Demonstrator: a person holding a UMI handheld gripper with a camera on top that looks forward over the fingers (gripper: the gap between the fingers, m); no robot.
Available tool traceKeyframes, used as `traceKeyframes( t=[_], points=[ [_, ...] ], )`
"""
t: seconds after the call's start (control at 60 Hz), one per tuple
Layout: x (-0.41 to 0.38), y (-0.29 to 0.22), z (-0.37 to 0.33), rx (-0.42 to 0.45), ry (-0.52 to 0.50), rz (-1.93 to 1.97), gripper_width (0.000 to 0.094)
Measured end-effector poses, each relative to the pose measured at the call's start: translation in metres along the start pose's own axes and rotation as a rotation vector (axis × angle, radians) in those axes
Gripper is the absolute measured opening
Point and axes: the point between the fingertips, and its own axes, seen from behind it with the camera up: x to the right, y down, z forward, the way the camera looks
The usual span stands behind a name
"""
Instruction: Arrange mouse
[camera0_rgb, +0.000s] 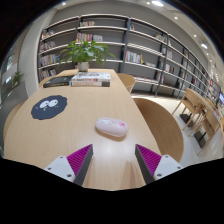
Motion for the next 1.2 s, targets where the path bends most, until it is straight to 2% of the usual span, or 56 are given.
traceKeyframes(
  t=[0.25, 0.45, 0.567, 0.617, 0.633, 0.65, 0.75, 0.883, 0.967, 1.067, 1.2],
  points=[
    [0.017, -0.032, 0.071, 0.009, -0.083, -0.034, 0.0867],
    [0.032, -0.061, 0.113, 0.002, -0.109, -0.002, 0.0862],
    [0.038, -0.068, 0.125, -0.016, -0.118, 0.057, 0.0705],
    [0.042, -0.069, 0.131, -0.017, -0.107, 0.053, 0.0583],
    [0.041, -0.07, 0.131, -0.018, -0.108, 0.055, 0.0573],
    [0.043, -0.07, 0.132, -0.019, -0.103, 0.057, 0.0486],
    [0.041, -0.07, 0.133, -0.028, -0.099, 0.055, 0.0472],
    [0.038, -0.07, 0.133, -0.087, -0.114, 0.067, 0.036],
    [0.034, -0.08, 0.128, -0.122, -0.12, 0.094, 0.0342],
    [0.034, -0.157, 0.112, -0.017, -0.073, 0.068, 0.0343],
    [-0.003, -0.286, 0.059, 0.186, -0.061, 0.046, 0.0342]
  ],
)
